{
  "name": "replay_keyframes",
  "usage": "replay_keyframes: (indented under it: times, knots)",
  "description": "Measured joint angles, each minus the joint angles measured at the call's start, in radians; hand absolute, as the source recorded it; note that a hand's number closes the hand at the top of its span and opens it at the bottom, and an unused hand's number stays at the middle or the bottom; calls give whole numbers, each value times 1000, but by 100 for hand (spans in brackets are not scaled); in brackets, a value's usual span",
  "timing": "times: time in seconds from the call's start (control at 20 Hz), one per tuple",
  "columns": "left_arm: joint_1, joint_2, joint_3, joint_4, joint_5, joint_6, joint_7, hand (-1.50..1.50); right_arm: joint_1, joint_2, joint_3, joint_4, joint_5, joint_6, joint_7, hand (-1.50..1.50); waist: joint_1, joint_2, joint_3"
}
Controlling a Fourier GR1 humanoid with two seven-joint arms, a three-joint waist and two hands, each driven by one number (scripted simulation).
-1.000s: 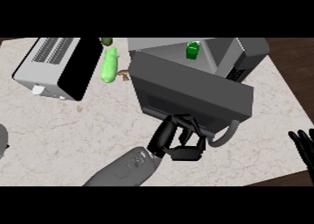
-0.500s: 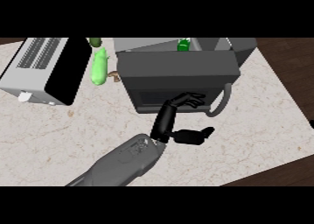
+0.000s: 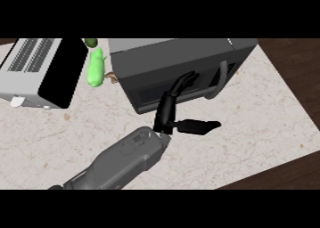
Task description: Pick up the milk, place it into the microwave and close the microwave
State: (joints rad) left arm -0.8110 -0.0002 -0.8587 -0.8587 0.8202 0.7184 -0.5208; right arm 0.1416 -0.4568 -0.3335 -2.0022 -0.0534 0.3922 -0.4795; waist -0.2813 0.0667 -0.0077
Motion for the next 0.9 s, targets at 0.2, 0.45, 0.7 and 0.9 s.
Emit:
replay_keyframes:
  times: [0.2, 0.45, 0.7, 0.9]
  knots:
    - [-3, 0, -4, -5, 39, 17, -25, -150, -35, -19, -10, 3, 17, -12, 9, 150, -1, 6, 2]
    - [-11, 0, -10, -2, 77, 29, -55, -150, -75, -41, -18, 14, 26, -19, 20, 150, -3, 12, 3]
    - [-20, 0, -20, 4, 107, 29, -86, -150, -112, -51, -18, 33, 30, -25, 28, 150, -3, 18, 4]
    - [-23, 0, -24, 12, 127, 25, -115, -150, -135, -60, -18, 50, 30, -26, 37, 150, -5, 21, 4]
